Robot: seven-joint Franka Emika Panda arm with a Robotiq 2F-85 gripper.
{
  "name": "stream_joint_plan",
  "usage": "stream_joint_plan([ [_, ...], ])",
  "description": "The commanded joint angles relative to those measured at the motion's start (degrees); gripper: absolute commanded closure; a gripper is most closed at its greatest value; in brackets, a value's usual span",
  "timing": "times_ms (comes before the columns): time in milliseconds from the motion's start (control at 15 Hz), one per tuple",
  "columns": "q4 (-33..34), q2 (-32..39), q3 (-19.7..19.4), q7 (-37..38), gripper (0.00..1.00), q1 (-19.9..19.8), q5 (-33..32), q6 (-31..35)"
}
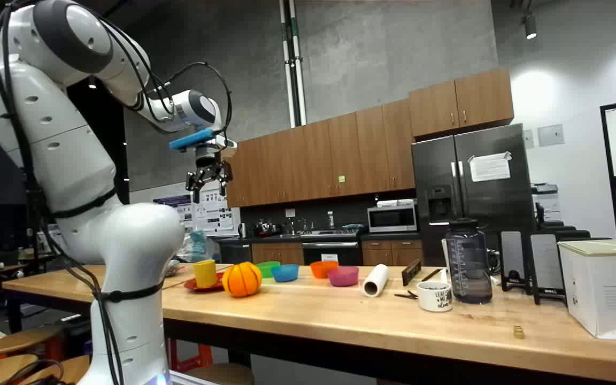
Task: Put the blue bowl in the green bowl.
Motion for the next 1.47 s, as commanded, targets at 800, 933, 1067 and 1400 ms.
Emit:
stream_joint_plan([
  [800, -3.9, 2.2, 1.0, 4.0, 0.0, 2.9, 2.5, 12.6],
  [933, -5.0, 3.9, 1.9, 4.2, 0.0, 3.5, 1.9, 17.2],
  [1067, -5.8, 6.4, 2.3, 3.4, 0.0, 4.2, 1.8, 21.5],
  [1400, -5.8, 13.4, 2.8, 2.8, 0.0, 4.7, 0.2, 31.1],
])
